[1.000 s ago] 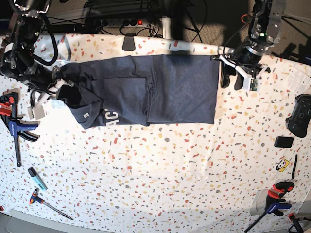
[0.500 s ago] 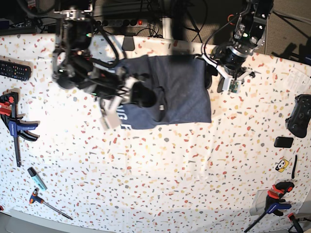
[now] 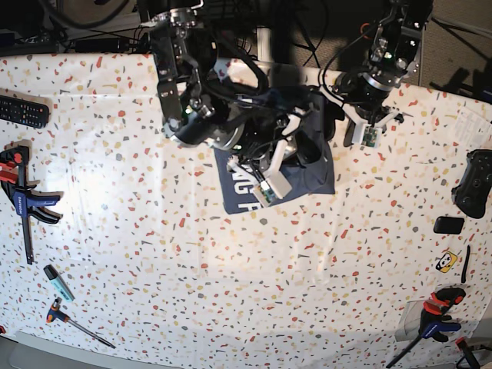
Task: Fold the T-shirt properly
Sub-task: 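Grasp the folded bundle with both grippers and fold it over in half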
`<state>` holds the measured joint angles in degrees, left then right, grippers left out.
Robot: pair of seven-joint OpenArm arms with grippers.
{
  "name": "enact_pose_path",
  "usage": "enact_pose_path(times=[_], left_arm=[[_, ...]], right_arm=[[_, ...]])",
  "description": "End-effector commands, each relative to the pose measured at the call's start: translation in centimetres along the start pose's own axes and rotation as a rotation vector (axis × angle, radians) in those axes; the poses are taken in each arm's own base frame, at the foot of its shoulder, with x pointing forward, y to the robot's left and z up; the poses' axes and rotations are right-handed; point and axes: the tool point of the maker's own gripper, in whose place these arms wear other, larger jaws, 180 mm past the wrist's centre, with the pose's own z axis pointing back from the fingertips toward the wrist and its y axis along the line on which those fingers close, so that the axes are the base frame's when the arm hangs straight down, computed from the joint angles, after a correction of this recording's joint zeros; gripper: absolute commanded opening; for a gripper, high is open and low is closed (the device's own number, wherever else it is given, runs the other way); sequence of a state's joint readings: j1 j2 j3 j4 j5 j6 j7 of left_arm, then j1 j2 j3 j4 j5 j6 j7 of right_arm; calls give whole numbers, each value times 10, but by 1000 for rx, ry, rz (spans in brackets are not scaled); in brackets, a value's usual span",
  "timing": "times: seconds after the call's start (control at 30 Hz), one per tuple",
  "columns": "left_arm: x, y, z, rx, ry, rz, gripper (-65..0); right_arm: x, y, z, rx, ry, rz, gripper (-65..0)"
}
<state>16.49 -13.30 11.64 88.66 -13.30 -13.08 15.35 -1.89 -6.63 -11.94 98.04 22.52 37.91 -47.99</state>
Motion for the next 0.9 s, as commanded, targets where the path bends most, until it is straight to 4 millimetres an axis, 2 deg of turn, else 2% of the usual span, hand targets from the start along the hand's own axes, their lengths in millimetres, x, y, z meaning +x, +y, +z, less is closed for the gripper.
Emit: enact_pose_path(times=[0.0, 0.1, 0.17, 0.3, 0.4, 0.57, 0.73, 0.8, 0.87], left_arm=[[-10, -5, 1, -16, 52, 1, -390], [-11, -4, 1, -16, 52, 0, -390], [-10, -3, 2, -13, 51, 0, -390], [-6, 9, 4, 20, 48, -34, -390], [7, 26, 10, 70, 25, -39, -390], [50, 64, 32, 181, -68, -48, -390], [83, 93, 59, 279, -120, -55, -390], [91, 93, 66, 257, -143, -13, -404], [100, 76, 71, 157, -177, 16, -438]], right_arm=[[21, 6, 0, 20, -70, 4, -650], [28, 13, 0, 54, -103, -21, -451], [35, 21, 1, 100, -138, -57, -385], [43, 33, 3, 174, -175, -106, -385], [49, 32, 4, 181, -188, -103, -385], [73, 27, 5, 183, -211, -42, -385], [97, 13, 5, 128, -196, 68, -385], [100, 2, 5, 78, -179, 114, -385], [99, -12, 8, 26, -155, 151, -385]])
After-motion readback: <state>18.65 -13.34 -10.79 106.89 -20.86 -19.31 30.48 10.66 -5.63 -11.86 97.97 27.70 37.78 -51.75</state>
